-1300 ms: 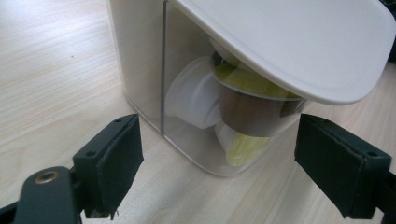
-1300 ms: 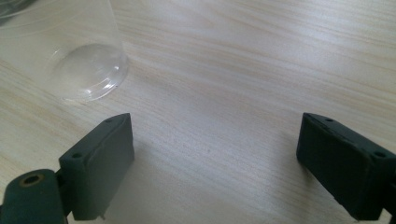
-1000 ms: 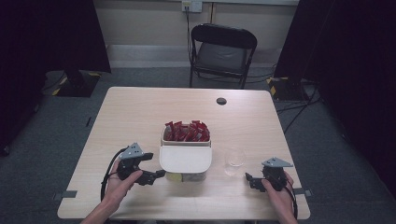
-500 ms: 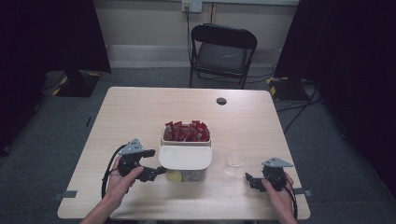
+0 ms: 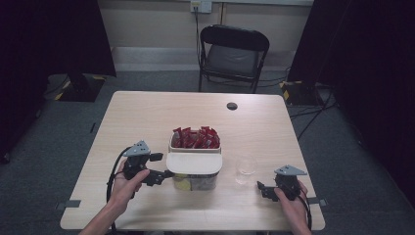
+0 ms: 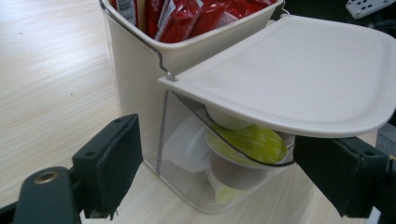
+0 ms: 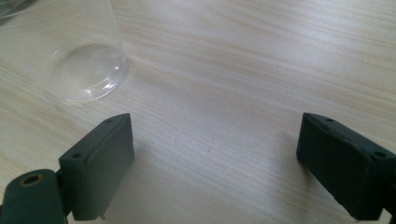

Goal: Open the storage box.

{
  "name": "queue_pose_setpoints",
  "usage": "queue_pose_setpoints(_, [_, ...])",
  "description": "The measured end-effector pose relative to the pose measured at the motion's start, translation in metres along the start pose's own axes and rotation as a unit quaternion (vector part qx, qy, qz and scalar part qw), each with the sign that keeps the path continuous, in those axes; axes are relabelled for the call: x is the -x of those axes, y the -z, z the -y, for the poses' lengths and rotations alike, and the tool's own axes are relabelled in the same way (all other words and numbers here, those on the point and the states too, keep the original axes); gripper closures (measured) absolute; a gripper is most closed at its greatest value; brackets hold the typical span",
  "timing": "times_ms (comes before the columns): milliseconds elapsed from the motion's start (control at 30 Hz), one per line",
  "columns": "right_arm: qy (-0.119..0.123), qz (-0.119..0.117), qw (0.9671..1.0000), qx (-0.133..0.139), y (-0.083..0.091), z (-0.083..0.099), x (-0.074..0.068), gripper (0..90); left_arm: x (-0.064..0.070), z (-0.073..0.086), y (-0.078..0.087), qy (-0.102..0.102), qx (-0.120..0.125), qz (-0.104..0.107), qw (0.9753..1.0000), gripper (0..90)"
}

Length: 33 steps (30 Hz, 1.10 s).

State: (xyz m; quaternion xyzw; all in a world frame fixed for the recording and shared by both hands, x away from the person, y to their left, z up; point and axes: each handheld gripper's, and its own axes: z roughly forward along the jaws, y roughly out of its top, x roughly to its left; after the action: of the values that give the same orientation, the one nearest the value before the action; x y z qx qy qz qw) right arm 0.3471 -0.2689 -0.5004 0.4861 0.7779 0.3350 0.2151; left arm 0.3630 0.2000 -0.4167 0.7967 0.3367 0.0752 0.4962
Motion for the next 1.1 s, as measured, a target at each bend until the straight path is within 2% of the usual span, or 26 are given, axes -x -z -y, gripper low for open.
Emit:
queue_pose_setpoints(133, [0.0,0.0,1.0,0.0,0.0,0.0,0.0,10.6,-0.001,-0.002,0.0,-0.005,-0.002,-0.005,1.0,15.4])
queue_pose_setpoints(633, [0.0,0.0,1.0,0.0,0.0,0.0,0.0,10.6,-0.002,-0.014,-0.001,-0.001,0.006,-0.007,1.0,15.4])
queue_pose_setpoints(900, [0.0,0.0,1.0,0.0,0.0,0.0,0.0,10.6,-0.004,-0.018,-0.003,-0.005,0.004,-0.007,1.0,15.5])
queue_pose_setpoints(1033, [0.0,0.0,1.0,0.0,0.0,0.0,0.0,10.6,-0.001,-0.02,-0.002,-0.017,0.006,-0.01,0.9998,15.6])
queue_pose_setpoints(1100, [0.001,-0.001,1.0,0.0,0.0,0.0,0.0,10.6,0.0,-0.022,-0.001,-0.016,0.009,-0.008,0.9998,15.6])
